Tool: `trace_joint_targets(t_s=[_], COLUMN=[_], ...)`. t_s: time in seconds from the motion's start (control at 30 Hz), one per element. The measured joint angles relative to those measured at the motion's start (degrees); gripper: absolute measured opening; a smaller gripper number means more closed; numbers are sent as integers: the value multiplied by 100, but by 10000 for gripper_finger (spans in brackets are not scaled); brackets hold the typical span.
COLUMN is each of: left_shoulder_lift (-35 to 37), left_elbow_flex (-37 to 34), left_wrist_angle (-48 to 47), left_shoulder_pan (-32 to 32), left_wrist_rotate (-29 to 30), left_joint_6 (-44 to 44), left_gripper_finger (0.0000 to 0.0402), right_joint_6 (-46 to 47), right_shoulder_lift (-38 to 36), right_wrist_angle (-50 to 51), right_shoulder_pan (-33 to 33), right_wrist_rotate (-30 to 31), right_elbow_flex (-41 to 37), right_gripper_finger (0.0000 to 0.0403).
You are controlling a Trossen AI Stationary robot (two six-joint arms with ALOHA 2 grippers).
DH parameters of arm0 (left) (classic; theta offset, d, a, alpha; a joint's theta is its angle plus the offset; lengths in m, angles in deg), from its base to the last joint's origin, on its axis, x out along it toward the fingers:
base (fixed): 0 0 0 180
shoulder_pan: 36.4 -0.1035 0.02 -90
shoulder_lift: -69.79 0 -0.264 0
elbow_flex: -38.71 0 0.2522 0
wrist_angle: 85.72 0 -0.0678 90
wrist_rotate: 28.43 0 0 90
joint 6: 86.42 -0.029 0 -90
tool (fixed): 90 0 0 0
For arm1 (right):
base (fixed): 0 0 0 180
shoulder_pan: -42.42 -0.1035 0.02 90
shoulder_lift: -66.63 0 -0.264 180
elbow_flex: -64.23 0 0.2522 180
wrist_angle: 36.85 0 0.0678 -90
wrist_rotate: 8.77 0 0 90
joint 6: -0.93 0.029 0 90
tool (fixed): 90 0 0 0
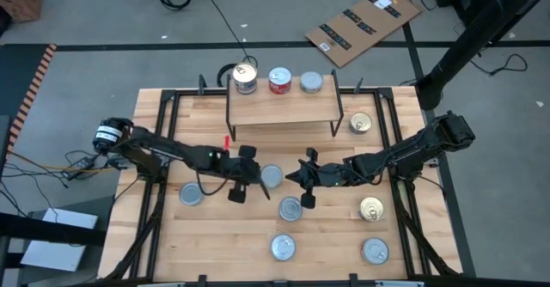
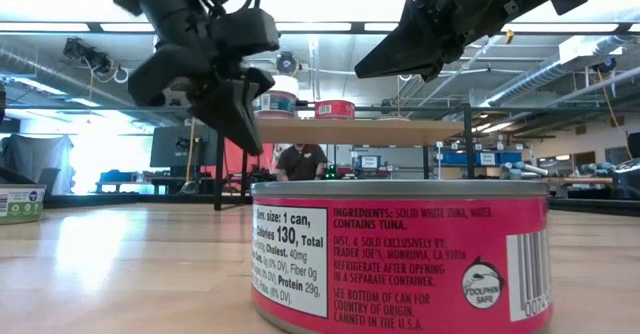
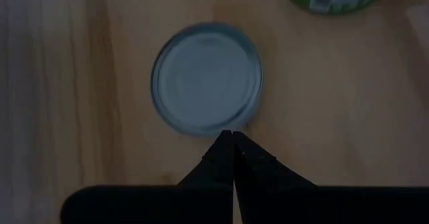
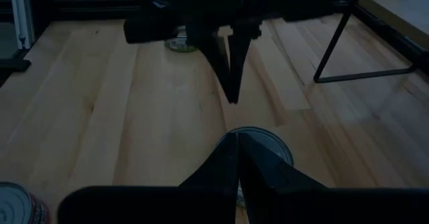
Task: Stack canned seafood by type on shelf
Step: Stack the green tuna can on top of the other green tuna can on the shelf
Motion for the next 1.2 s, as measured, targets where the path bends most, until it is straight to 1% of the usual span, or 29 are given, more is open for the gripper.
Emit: trace_joint_targets(t_s=[0.07,0.13,0.17,0.27,0.33,0.37,0.6,0.7,0.77,0.93,1.2], left_shoulder_lift=[0,1,5,102,112,114,116,116,116,111,78], left_elbow_flex=[190,225,213,-12,-234,-354,-1234,-1544,-1644,-1650,-1648], left_wrist_angle=[-485,-414,-243,805,1542,1732,3529,4086,4064,3826,3689], left_shoulder_pan=[1,-1,-1,1,5,-5,-12,-12,-12,28,114], left_wrist_rotate=[48,-55,-250,-890,-1119,-1167,-1201,-942,-820,-811,-834], left_joint_6=[-15,-52,-78,-184,-199,-203,-309,-302,-340,-723,-753], left_gripper_finger=[3,3,3,3,3,3,3,3,4,22,82], right_joint_6=[0,0,0,0,0,0,-2,-2,-1,-2,191], right_shoulder_lift=[0,0,0,0,0,0,2,0,1,2,2], right_wrist_angle=[2,2,2,2,0,-7,-177,-230,-235,-261,-729], right_shoulder_pan=[0,0,0,0,0,0,-2,0,0,0,-1], right_wrist_rotate=[0,0,0,0,0,0,-1,0,0,0,-2], right_elbow_flex=[-1,0,-1,0,0,-1,-2,-2,-2,-2,-2], right_gripper_finger=[21,21,21,21,21,21,21,21,21,21,21])
